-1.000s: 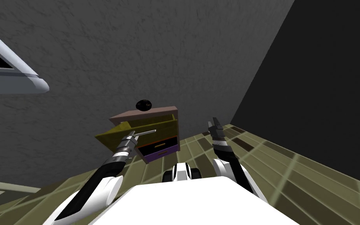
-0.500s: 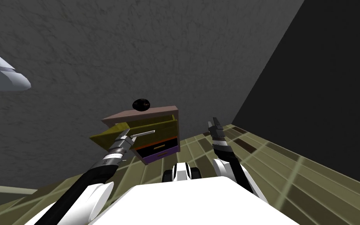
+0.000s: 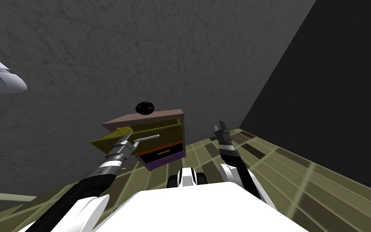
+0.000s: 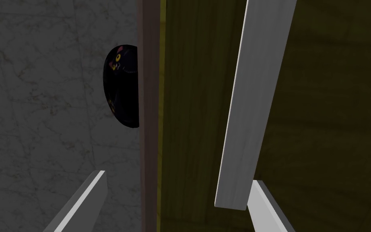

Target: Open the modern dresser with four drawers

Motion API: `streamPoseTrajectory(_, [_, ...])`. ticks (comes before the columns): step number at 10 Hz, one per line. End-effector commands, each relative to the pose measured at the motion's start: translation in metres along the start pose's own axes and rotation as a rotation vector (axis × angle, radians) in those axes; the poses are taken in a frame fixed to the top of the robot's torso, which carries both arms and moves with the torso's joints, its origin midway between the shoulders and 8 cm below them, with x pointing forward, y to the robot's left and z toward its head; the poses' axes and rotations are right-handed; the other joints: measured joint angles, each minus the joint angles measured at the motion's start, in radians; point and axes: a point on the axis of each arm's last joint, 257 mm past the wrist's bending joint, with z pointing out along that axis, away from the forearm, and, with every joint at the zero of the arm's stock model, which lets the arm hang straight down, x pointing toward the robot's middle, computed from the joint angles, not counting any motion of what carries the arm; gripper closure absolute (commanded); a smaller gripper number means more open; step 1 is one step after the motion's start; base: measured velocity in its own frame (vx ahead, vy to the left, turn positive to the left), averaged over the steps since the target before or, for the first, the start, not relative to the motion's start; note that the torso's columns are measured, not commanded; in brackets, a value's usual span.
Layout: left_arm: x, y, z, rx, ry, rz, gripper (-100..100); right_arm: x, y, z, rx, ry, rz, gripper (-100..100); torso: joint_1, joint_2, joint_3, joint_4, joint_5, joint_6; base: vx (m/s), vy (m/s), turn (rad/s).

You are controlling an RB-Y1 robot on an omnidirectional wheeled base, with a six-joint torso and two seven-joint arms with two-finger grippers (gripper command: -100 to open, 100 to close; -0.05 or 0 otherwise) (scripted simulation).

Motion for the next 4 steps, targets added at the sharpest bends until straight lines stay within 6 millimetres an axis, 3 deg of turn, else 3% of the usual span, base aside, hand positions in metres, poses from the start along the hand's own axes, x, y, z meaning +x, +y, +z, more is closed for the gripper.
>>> streamPoseTrajectory(1, [-0.0002, 0.001, -0.0001, -0.003, -0.001, 0.0, 0, 0.0, 0.0, 0.0, 0.0, 0.0, 0.0, 0, 0.0, -0.001, -0.001, -0.001, 0.0, 0.0, 0.0, 0.0, 0.0])
streamPoseTrajectory(4, [-0.0007, 0.0029, -0.0003, -0.008, -0.002, -0.001, 0, 0.0, 0.0, 0.0, 0.0, 0.0, 0.0, 0, 0.001, -0.003, -0.002, -0.002, 0.001, 0.0, 0.0, 0.0, 0.0])
